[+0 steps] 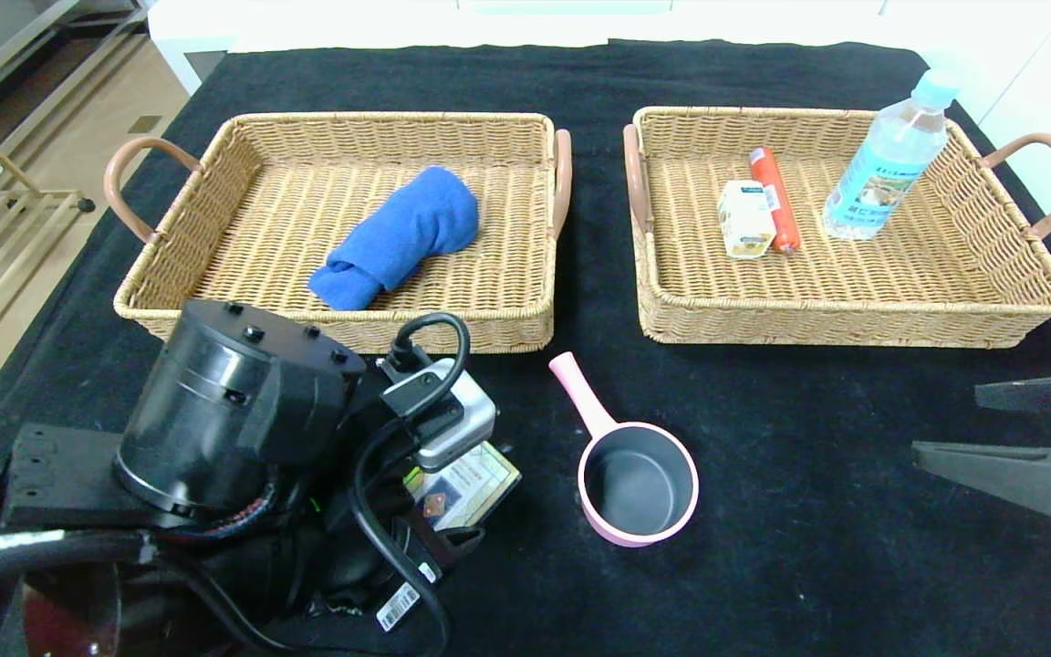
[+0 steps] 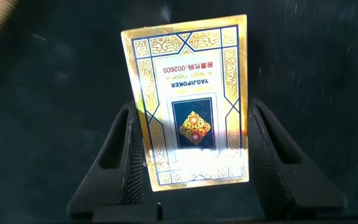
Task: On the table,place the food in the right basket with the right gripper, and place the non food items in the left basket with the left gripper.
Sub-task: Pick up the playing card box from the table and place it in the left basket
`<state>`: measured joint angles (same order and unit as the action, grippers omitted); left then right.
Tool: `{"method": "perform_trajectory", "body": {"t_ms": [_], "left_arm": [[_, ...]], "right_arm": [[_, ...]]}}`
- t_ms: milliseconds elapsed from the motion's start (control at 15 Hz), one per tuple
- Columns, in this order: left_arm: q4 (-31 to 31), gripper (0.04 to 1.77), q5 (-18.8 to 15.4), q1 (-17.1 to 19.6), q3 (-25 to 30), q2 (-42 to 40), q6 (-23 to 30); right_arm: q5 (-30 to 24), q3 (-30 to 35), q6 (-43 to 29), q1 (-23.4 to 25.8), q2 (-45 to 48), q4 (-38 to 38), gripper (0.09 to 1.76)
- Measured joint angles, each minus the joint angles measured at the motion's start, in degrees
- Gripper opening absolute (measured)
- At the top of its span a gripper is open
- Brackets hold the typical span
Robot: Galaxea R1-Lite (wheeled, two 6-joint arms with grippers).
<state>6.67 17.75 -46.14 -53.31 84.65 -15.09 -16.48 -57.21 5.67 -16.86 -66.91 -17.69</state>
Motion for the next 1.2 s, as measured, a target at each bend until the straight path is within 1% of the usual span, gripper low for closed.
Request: {"method": "perform_trajectory", "body": {"t_ms": [133, 267, 467, 600, 733, 933, 1200], "left_arm": [[0.1, 1.02, 0.9, 0.1, -2.5, -1.1, -0.2], [1.8, 1.02, 2.0, 0.5, -5.6, -1.9, -0.2], [4.8, 1.01, 2.2, 3.2, -11.9, -2.5, -0.4], [5.8, 1.01, 1.6, 6.8, -16.1, -2.4, -0.5], [5.6, 1.01, 1.0, 11.4, -19.7, -1.6, -0.2], [5.4, 1.01, -2.1, 18.5, -24.3, 0.4, 0.3], [5.3, 1.01, -5.6, 26.2, -30.1, 3.5, 2.9]], "right_arm": [[0.0, 0.0, 0.0, 0.0, -0.1, 0.0, 1.71], [0.0, 0.0, 0.0, 0.0, -0.2, 0.0, 1.71], [0.0, 0.0, 0.0, 0.0, -0.1, 0.0, 1.71], [0.0, 0.0, 0.0, 0.0, -0.1, 0.0, 1.71], [0.0, -0.1, 0.0, 0.0, -0.1, 0.0, 1.71], [0.0, -0.1, 0.0, 0.0, -0.1, 0.0, 1.71], [0.0, -0.1, 0.0, 0.0, -0.1, 0.0, 1.71]]}}
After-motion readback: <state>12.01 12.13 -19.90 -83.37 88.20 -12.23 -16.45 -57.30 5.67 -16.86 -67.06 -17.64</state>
